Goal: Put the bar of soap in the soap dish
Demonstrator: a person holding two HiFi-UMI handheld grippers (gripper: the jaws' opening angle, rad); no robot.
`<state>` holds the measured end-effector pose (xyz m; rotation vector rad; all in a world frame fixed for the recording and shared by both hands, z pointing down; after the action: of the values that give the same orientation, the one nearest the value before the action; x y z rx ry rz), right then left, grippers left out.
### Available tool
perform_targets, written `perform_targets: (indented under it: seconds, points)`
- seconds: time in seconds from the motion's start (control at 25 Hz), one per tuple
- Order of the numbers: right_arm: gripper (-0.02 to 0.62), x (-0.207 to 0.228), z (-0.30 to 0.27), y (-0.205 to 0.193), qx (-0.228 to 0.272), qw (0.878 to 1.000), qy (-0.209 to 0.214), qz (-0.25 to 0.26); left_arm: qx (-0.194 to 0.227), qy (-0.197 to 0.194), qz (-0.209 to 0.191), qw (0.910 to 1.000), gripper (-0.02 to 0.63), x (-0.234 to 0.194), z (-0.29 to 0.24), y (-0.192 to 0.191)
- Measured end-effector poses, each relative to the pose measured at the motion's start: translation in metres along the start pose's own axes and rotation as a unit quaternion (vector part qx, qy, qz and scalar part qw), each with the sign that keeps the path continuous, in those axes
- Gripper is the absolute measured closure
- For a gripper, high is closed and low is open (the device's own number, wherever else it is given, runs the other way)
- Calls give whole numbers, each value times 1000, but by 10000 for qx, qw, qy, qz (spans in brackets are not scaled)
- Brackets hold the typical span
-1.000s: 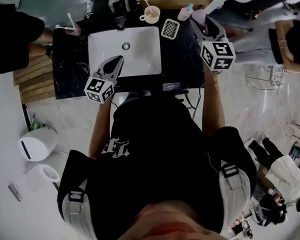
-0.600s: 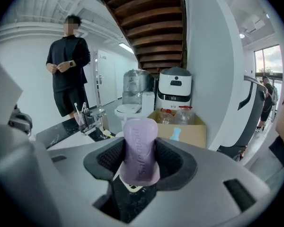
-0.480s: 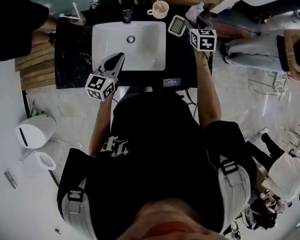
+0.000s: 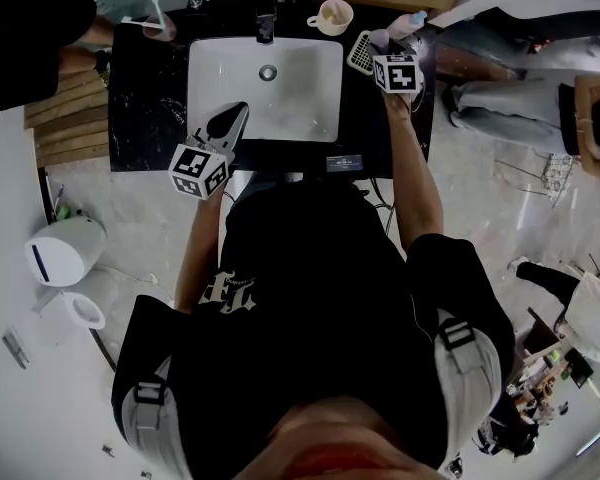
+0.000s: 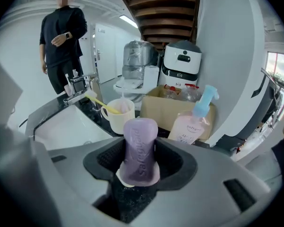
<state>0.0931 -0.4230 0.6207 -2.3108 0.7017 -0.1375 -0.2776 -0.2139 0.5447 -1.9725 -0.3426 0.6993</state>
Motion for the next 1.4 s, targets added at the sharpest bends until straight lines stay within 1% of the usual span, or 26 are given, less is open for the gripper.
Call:
perform_targets:
  seconds: [0.08,0.2,0.28,0.44,0.64,0.88,1.0,1.16,1.28,1.4]
  points:
    - [391,-3,-13,-6,-237,9997,17,-11,-32,16,63,10000,598,-7,2,-2]
    - [391,-4,-31,-9,-506,9978,-58,-432,-61,46,132,9999,598,-21,3,-3]
    - [391,-6,-41,-8,-630,9958,-175,-640,-71,64,165,9998,598,-31,4,-3]
    - [391,-10,-54,-9,-908,9918,-441,-781,-113,72,251,9996,598,-47,9,-5]
    - [390,-10,-64,-14,-1094,9841,-703,-1206,-175,31,290,9994,598,-70,12,-4]
    - [390,-14,-71,-24,-1187,9780,-842,-1497,-245,-74,276,9993,598,-95,15,0]
    - [390,-17,-63,-20,-1039,9791,-977,-1448,-248,-128,270,9992,598,-105,17,0]
    - [390,-23,-30,-1,-579,9831,-1060,-1379,-220,-241,220,9992,598,-111,17,3]
    - [391,-40,13,21,-71,9889,-1066,-1031,-150,-338,152,9992,598,-114,17,8]
    - [391,-65,61,40,497,9919,-967,-660,-95,-455,68,9989,598,-114,16,10]
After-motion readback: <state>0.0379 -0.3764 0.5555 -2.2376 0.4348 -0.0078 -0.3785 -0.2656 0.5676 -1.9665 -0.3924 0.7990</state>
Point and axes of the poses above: the fingertips, and each gripper's own axes: z backward along the fingers, x to its right, y out of its top, the point moved 10 cm from there along z, backward along the fingers, and after that the axes turned 4 degrees about z, right-handed, at the moved point
